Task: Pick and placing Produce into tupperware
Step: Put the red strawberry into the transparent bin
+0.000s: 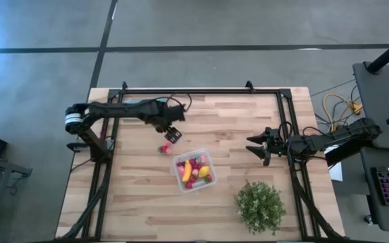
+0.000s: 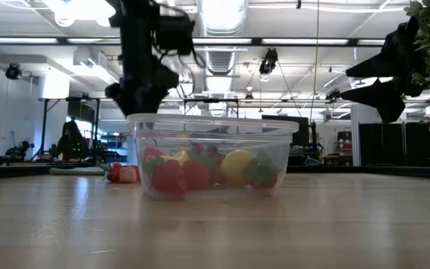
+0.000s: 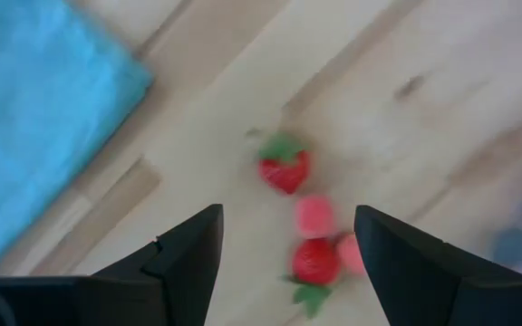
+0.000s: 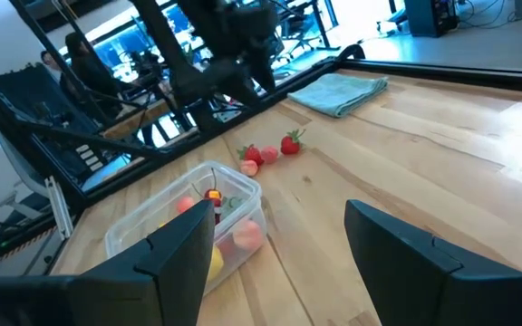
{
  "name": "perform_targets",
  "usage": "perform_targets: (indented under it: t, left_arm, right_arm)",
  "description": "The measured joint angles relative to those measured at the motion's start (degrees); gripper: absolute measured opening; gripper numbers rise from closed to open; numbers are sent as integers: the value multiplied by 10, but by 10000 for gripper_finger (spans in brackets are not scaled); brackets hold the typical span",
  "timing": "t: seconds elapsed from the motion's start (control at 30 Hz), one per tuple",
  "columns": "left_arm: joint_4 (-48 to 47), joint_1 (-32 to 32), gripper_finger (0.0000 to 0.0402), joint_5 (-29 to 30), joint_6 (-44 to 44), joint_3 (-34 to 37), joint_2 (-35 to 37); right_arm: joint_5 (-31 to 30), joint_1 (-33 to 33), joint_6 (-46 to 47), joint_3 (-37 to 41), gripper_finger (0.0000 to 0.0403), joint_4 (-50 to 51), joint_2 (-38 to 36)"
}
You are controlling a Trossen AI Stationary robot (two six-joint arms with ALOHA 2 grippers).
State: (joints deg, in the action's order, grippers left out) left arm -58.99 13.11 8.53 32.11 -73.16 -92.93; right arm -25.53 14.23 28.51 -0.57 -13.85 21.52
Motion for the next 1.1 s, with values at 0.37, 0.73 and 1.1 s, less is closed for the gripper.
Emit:
perform_targets:
  t: [0.37, 0.73, 1.1]
  left_arm:
    - [93, 40, 235, -50, -10, 67, -18]
    - [147, 44, 235, -50, -10, 114, -18]
    - [225, 44, 235, -53, -9, 153, -18]
  right_arm:
    - [0, 0, 0, 0, 240, 0, 0]
    - [0, 0, 0, 0, 240, 0, 0]
    - [0, 0, 0, 0, 240, 0, 0]
